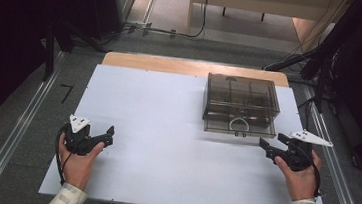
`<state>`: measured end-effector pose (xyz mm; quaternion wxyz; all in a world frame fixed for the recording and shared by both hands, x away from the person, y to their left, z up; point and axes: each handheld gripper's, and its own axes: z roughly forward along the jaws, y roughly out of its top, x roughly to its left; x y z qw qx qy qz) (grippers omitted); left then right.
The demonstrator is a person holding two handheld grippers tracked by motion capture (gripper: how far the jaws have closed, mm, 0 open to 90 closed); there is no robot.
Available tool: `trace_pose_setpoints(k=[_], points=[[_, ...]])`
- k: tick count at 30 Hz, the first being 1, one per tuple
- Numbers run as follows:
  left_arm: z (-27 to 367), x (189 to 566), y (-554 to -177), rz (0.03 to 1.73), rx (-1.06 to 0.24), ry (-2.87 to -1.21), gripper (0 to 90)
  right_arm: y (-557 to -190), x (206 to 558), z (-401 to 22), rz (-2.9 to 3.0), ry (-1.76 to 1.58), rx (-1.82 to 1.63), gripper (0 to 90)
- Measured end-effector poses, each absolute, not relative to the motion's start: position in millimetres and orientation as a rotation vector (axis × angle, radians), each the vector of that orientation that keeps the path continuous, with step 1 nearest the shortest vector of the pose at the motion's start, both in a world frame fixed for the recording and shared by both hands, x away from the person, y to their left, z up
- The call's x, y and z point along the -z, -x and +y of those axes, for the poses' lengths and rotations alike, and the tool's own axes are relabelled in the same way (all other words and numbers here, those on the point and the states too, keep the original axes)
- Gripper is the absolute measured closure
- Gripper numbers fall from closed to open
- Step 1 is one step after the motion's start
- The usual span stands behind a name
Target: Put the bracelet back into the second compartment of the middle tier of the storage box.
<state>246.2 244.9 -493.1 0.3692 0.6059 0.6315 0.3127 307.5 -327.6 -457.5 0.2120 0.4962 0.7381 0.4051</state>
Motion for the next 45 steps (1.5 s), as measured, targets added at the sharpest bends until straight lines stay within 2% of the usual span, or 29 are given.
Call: trace_pose_setpoints(k=[33, 45], points=[[244, 494, -247, 1.623, -0.798, -1.561, 6.5, -279, 470, -382, 1.964, -1.504, -1.060, 20.0], [245, 493, -246, 1.623, -0.800, -1.555, 6.5, -271, 469, -390, 1.935, -1.523, -1.057, 19.9]])
